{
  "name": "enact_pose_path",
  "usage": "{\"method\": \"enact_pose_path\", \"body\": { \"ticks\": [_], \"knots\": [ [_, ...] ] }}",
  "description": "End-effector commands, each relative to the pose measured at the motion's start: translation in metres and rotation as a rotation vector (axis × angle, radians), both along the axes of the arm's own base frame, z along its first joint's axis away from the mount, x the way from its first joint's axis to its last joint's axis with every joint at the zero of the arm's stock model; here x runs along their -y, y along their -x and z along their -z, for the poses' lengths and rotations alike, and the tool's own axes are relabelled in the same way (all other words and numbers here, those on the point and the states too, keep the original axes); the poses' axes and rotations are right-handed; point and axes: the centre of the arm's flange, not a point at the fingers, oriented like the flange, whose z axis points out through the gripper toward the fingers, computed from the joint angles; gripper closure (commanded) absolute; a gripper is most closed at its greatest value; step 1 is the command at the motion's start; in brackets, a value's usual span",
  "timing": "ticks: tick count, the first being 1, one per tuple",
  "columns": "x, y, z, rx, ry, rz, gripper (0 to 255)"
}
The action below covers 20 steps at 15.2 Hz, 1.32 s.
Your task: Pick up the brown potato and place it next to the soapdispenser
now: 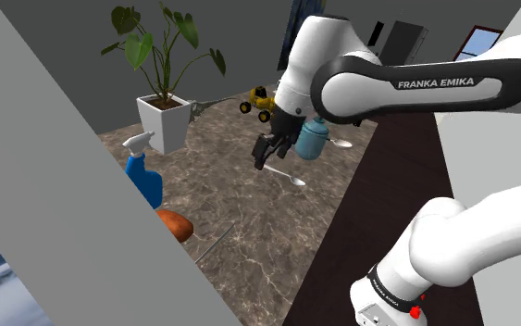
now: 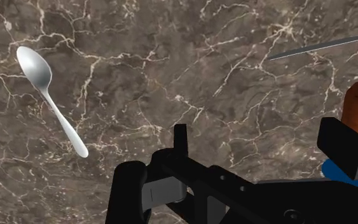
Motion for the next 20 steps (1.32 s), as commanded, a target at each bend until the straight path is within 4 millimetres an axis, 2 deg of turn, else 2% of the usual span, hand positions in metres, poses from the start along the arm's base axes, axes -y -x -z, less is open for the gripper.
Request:
{"method": "enact_pose_path", "body": {
  "ticks": [1, 18, 19, 20],
  "knots": [
    [-0.027, -0.006, 0.012, 0.003, 0.007, -0.019, 0],
    [-0.230, -0.028, 0.117, 0.021, 0.074, -0.183, 0],
    [-0.239, -0.028, 0.122, 0.022, 0.077, -0.191, 0],
    [-0.239, -0.029, 0.128, 0.022, 0.077, -0.191, 0]
  ]
}}
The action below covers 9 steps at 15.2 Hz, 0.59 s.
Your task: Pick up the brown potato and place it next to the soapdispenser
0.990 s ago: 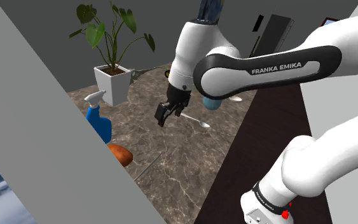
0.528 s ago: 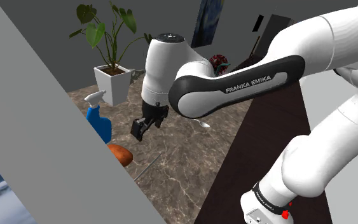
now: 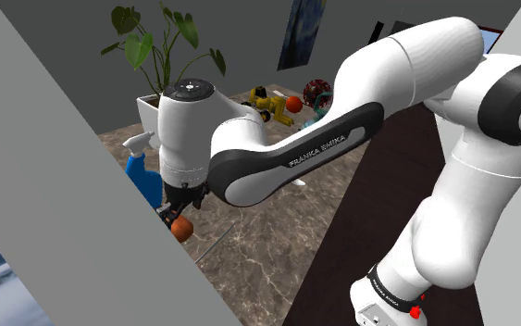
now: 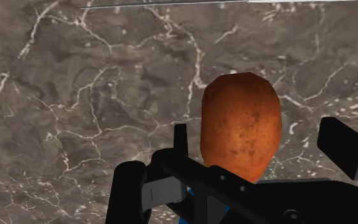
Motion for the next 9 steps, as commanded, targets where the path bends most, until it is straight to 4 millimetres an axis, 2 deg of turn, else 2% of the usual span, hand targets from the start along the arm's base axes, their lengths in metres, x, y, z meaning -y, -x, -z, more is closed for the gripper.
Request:
{"method": "enact_pose_path", "body": {
  "ticks": [1, 6, 9],
  "knots": [
    [-0.005, -0.001, 0.011, 0.002, 0.002, -0.004, 0],
    [-0.004, -0.005, 0.037, 0.002, 0.002, -0.004, 0],
    [-0.004, -0.005, 0.040, 0.002, 0.002, -0.004, 0]
  ]
}}
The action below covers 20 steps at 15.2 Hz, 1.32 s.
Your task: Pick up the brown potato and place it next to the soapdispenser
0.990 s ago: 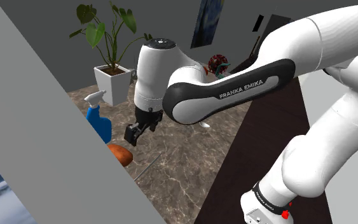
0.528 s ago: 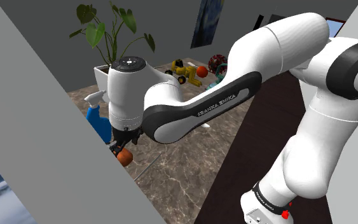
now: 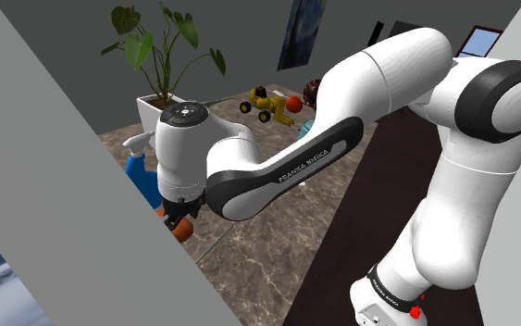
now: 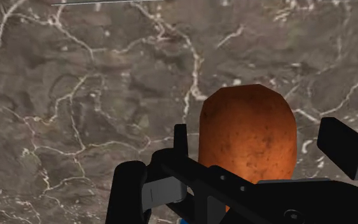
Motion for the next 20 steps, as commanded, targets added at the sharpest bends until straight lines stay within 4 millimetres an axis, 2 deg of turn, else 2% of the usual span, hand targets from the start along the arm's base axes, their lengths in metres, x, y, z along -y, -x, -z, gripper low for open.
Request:
{"method": "enact_pose_path", "body": {
  "ticks": [1, 5, 6, 15, 20],
  "knots": [
    [0.000, 0.000, 0.001, 0.000, 0.000, 0.000, 0],
    [0.000, 0.000, 0.001, 0.000, 0.000, 0.000, 0],
    [0.000, 0.000, 0.001, 0.000, 0.000, 0.000, 255],
    [0.000, 0.000, 0.001, 0.000, 0.000, 0.000, 255],
    [0.000, 0.000, -0.025, 0.000, 0.000, 0.000, 255]
  ]
}}
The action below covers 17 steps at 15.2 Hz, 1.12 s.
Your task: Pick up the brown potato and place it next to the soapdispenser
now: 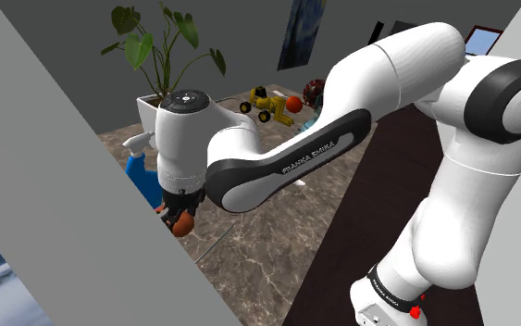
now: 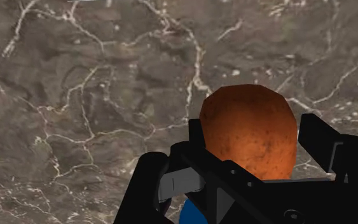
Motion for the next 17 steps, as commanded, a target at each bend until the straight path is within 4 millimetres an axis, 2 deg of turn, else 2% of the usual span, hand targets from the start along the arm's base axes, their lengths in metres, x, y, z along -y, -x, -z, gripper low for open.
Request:
{"method": "enact_pose_path", "body": {
  "ticks": [1, 17],
  "knots": [
    [-0.001, 0.001, -0.010, 0.000, 0.000, 0.000, 255],
    [-0.001, 0.001, -0.095, 0.000, 0.000, 0.000, 255]
  ]
}}
